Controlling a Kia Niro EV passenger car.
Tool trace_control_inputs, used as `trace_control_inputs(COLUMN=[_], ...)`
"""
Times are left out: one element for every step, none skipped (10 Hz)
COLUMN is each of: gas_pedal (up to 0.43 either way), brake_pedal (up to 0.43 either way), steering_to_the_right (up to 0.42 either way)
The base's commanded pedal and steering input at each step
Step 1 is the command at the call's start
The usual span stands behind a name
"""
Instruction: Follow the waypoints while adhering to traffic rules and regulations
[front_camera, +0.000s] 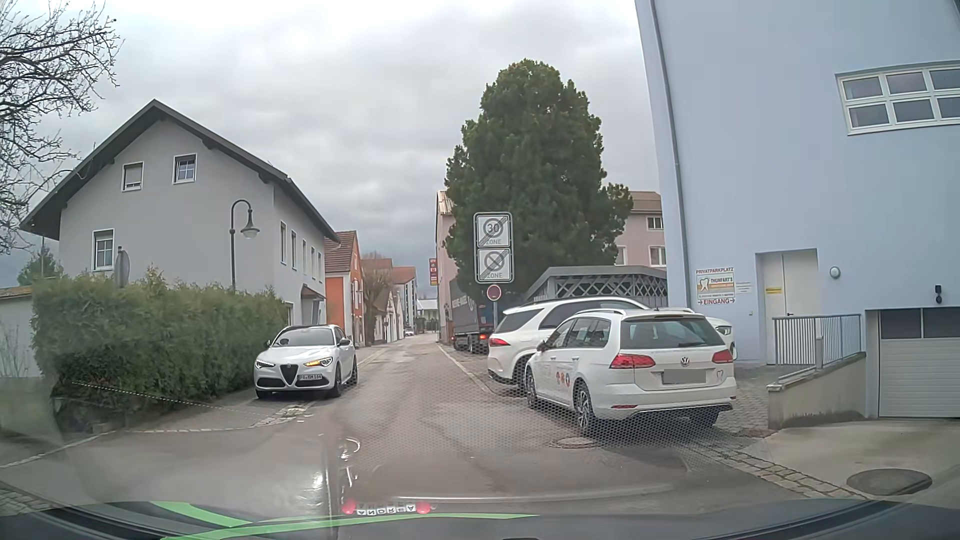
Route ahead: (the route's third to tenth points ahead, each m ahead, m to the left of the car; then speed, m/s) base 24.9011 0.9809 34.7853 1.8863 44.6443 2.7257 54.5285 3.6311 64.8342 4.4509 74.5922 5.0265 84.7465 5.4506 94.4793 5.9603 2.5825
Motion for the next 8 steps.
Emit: trace_control_inputs(gas_pedal=[0.177,0.177,0.177,0.177,0.177,0.177,0.177,0.177], brake_pedal=[0.0,0.0,0.0,0.0,0.0,0.0,0.0,0.0], steering_to_the_right=[-0.077,-0.087,-0.093,-0.094,-0.096,-0.105,-0.111,-0.109])
